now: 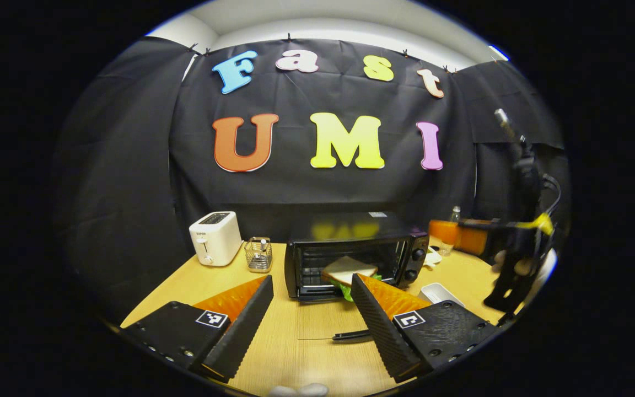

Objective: Open the electric oven with the left hand, put the food in, and close the electric oven.

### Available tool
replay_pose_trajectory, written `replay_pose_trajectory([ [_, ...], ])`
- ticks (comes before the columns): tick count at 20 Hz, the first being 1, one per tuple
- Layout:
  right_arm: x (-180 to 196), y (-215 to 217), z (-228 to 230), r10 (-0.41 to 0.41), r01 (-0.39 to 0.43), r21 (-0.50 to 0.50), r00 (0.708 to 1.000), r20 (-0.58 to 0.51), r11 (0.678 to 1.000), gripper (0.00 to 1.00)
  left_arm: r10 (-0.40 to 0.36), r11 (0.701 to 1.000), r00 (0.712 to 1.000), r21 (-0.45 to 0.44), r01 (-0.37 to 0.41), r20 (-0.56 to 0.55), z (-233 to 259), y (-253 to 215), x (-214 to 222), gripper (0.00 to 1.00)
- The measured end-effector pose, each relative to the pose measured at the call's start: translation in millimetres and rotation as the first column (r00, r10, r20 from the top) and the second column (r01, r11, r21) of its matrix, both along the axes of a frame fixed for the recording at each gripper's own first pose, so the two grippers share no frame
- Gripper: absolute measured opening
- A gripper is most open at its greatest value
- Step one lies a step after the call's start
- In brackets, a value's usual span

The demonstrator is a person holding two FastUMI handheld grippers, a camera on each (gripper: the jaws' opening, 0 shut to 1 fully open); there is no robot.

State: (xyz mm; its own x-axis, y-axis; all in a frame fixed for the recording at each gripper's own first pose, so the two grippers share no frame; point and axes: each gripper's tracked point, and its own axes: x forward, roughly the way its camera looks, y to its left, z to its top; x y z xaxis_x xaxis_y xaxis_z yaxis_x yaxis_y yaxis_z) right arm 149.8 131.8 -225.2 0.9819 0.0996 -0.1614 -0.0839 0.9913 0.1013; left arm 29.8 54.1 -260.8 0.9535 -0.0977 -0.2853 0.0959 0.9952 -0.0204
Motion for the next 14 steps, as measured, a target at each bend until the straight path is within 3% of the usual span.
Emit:
replay_pose_trajectory([
  [7,-52.9,-91.3,34.1,-0.117,0.119,-0.035,0.992,0.048,0.992,0.96,-0.057,0.998,0.989,-0.032,0.053,-0.137,-90.4,-54.4,-21.2,0.93],
  [14,-85.0,-133.5,40.0,-0.157,0.159,-0.074,0.987,0.026,0.985,0.96,-0.076,0.997,0.957,-0.023,0.073,-0.28,-171.9,-95.1,-25.5,0.93],
])
